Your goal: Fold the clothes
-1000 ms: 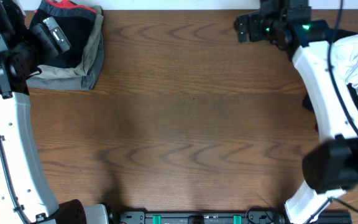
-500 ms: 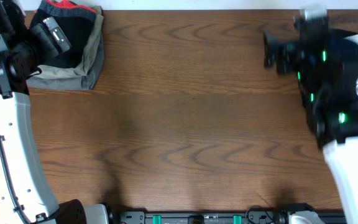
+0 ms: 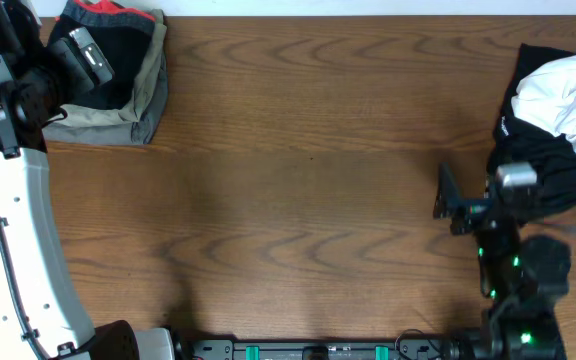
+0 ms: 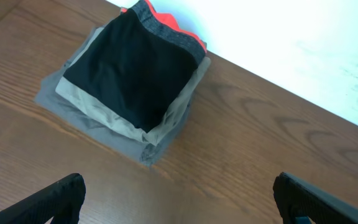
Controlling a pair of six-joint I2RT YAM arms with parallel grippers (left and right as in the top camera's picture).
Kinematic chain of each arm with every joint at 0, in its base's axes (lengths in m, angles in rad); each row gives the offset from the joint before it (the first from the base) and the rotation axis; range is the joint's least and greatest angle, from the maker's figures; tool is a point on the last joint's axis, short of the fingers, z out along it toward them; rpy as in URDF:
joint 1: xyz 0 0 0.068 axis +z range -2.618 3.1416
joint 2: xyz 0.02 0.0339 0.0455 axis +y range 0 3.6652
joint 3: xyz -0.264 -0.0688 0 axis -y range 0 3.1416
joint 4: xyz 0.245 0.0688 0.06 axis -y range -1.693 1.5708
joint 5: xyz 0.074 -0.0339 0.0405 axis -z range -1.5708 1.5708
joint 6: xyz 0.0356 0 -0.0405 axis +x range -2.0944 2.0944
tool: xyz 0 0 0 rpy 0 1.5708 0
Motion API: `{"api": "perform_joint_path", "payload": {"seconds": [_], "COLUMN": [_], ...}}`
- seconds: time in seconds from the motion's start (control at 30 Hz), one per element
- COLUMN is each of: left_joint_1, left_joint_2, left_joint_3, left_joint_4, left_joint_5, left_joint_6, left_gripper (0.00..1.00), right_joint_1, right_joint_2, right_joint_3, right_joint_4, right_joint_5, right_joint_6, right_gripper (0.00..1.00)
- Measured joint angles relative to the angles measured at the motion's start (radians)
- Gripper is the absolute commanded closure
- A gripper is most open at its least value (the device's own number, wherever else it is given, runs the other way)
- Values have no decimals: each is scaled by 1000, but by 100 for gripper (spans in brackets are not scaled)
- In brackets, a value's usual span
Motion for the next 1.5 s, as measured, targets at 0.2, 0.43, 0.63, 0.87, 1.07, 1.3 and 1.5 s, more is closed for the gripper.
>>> {"api": "perform_joint_path", "payload": {"seconds": [0.2, 0.43, 0.63, 0.87, 1.07, 1.3, 1.5], "left_joint_1": [0, 0, 0, 0, 0, 0, 0], "left_joint_2": [0, 0, 0, 0, 0, 0, 0], "left_joint_3": [0, 0, 0, 0, 0, 0, 0], "left_joint_4": [0, 0, 0, 0, 0, 0, 0], "left_joint_5": [0, 0, 0, 0, 0, 0, 0], "left_joint_6": [0, 0, 0, 0, 0, 0, 0], "left_gripper": [2, 2, 2, 2, 2, 2, 2], "right_joint_1": [-20, -20, -20, -20, -20, -20, -20], "right_joint_2": [-186, -332, -399, -416, -416, -416, -416], "right_joint_3": [-210, -366, -367, -367, -367, -367, -367], "right_joint_4": [93, 142, 67, -8, -8, -8, -8], "right_joint_5": [0, 0, 1, 14, 19, 19, 19], "right_joint_6": [2, 2, 2, 2, 2, 2, 2], "right_gripper": [1, 1, 1, 1, 1, 1, 1]}}
